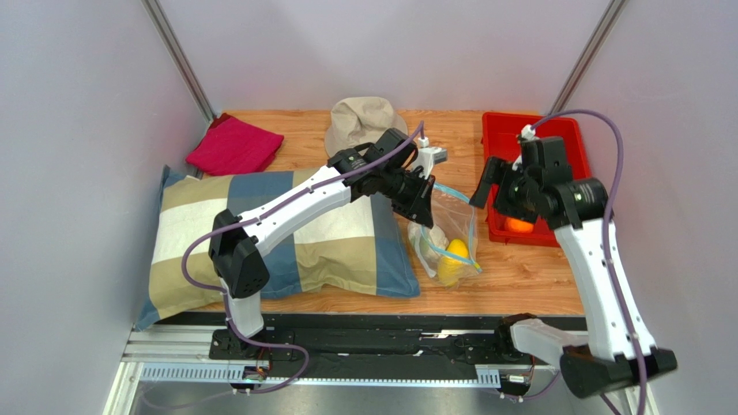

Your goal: Open the zip-top bag and remove the fake food

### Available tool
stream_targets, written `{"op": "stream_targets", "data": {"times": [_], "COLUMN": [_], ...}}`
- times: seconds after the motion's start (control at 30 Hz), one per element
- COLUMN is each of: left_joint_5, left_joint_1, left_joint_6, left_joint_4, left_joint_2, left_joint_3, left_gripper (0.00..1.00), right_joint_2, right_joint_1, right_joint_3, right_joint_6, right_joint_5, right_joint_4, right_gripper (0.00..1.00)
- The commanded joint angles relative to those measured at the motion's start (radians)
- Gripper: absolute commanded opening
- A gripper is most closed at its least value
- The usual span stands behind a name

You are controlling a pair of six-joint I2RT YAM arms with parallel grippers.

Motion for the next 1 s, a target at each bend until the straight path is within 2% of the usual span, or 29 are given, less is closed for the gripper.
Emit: {"op": "stream_targets", "data": {"times": [0.0,0.1,0.13,0.23,0.37,0.53,0.73,0.93,0.97], "left_joint_5": [-0.018,-0.024,-0.025,-0.03,-0.028,-0.039,-0.022,0.004,0.002], "left_joint_1": [-0.002,-0.003,-0.005,-0.003,-0.006,-0.011,-0.022,-0.028,-0.028], "left_joint_6": [-0.034,-0.043,-0.048,-0.055,-0.068,-0.081,-0.124,-0.144,-0.141], "left_joint_4": [0.038,0.044,0.045,0.048,0.045,0.047,0.102,0.13,0.13], "left_joint_2": [-0.009,-0.009,-0.009,-0.01,-0.015,-0.022,-0.027,0.008,0.011], "left_joint_3": [0.05,0.048,0.047,0.036,0.031,0.027,-0.019,-0.018,-0.019], "left_gripper": [0.0,0.0,0.0,0.0,0.0,0.0,0.0,0.0,0.0], "right_joint_2": [-0.129,-0.172,-0.172,-0.146,-0.077,0.039,0.082,0.154,0.163], "right_joint_1": [0.13,0.193,0.213,0.261,0.315,0.318,0.318,0.324,0.322], "right_joint_3": [-0.036,-0.054,-0.073,-0.107,-0.12,-0.169,-0.343,-0.427,-0.438], "right_joint_6": [0.056,0.105,0.122,0.139,0.163,0.196,0.194,0.144,0.142], "right_joint_5": [-0.078,-0.116,-0.129,-0.182,-0.184,-0.114,-0.067,-0.006,0.044], "right_joint_4": [-0.072,-0.072,-0.062,-0.017,0.051,0.088,0.194,0.189,0.188], "right_gripper": [0.8,0.7,0.6,0.48,0.43,0.33,0.31,0.33,0.33]}}
